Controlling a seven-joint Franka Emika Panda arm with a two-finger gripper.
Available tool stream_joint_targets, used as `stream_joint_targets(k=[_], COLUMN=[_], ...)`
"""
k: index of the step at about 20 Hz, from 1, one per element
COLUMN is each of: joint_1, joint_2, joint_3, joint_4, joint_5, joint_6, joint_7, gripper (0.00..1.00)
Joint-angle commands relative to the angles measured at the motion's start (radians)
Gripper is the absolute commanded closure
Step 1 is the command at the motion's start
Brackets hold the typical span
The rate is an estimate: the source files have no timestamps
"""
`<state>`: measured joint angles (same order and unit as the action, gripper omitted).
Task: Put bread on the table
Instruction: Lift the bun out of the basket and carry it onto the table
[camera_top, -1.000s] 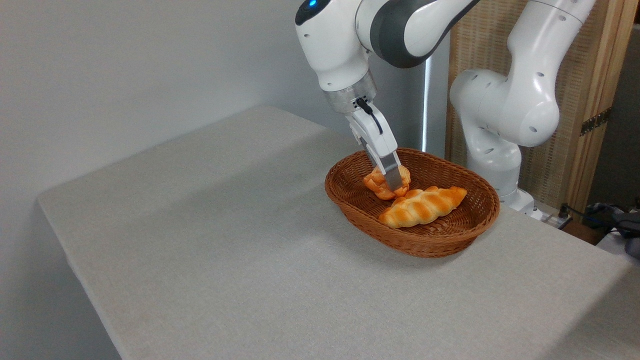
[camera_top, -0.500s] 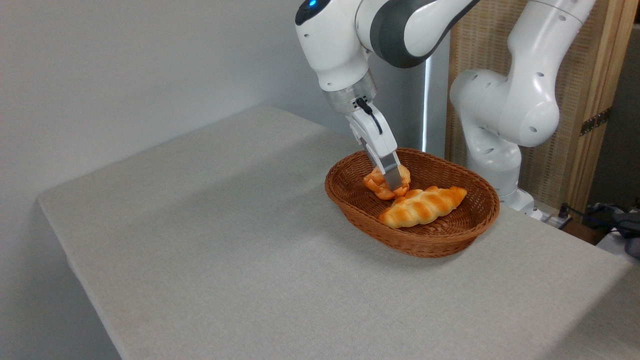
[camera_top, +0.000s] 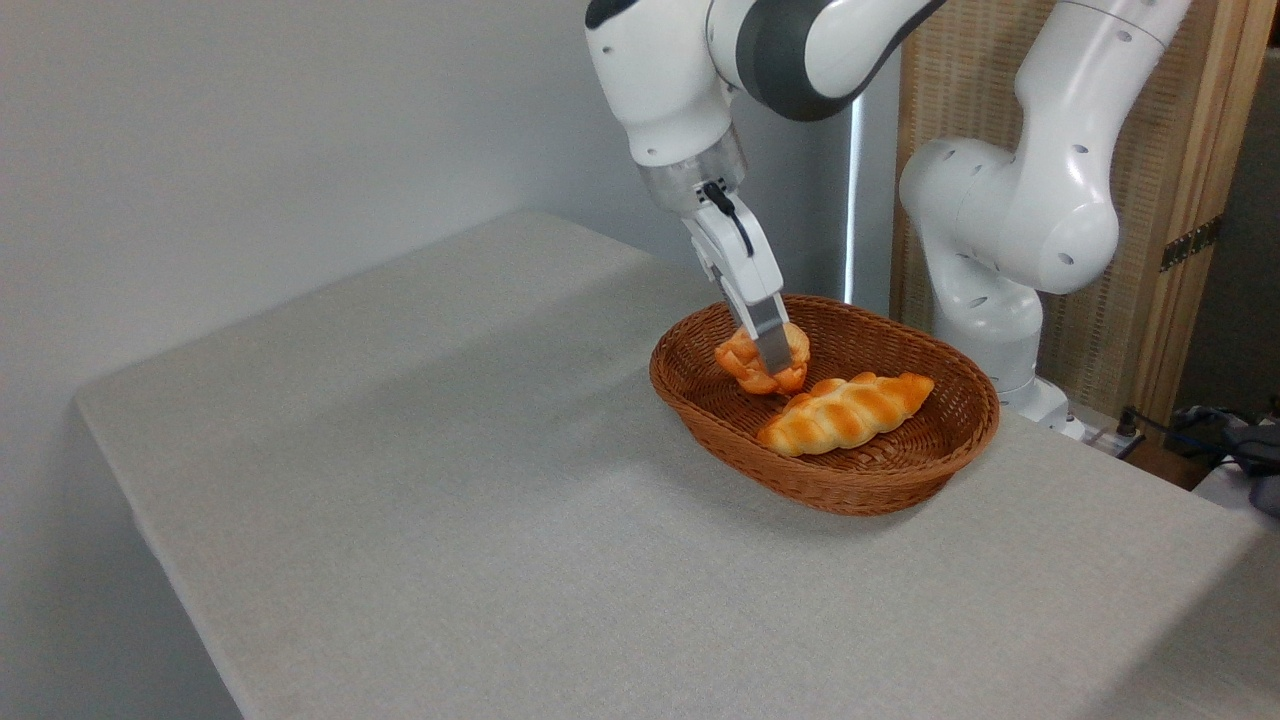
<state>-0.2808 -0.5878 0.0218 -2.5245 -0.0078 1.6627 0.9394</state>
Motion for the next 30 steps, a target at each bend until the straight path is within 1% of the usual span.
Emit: stream_joint_targets(k=[1,3,6,8,9,10,13,16,17,18,20,22,24,27,30], joint_1=[-0.008,-0.006,-0.006,-0.006,-0.006,-0.006,-0.006,-0.006,-0.006,-0.006,-0.006,0.003,0.005,0.005,0.005], joint_2=[0.013,0.035,0.077,0.124,0.147,0.160,0.213,0.273,0.293,0.314,0.348,0.374,0.400,0.405,0.405], joint_3=[0.009,0.020,0.055,0.056,0.056,0.058,0.061,0.060,0.055,0.053,0.053,0.053,0.052,0.050,0.050], joint_4=[0.084,0.165,0.288,0.360,0.383,0.385,0.385,0.385,0.385,0.385,0.385,0.385,0.388,0.389,0.391], joint_5=[0.019,0.037,0.043,0.086,0.110,0.123,0.138,0.175,0.189,0.209,0.253,0.285,0.305,0.310,0.310], joint_6=[-0.040,-0.061,-0.063,-0.040,0.012,0.075,0.237,0.351,0.382,0.414,0.468,0.503,0.509,0.509,0.509], joint_7=[0.061,0.062,0.064,0.065,0.064,0.064,0.053,0.048,0.048,0.048,0.047,0.039,0.019,-0.013,-0.021], gripper=[0.62,0.61,0.59,0.58,0.56,0.54,0.53,0.52,0.50,0.40,0.33,0.20,0.00,0.00,0.00])
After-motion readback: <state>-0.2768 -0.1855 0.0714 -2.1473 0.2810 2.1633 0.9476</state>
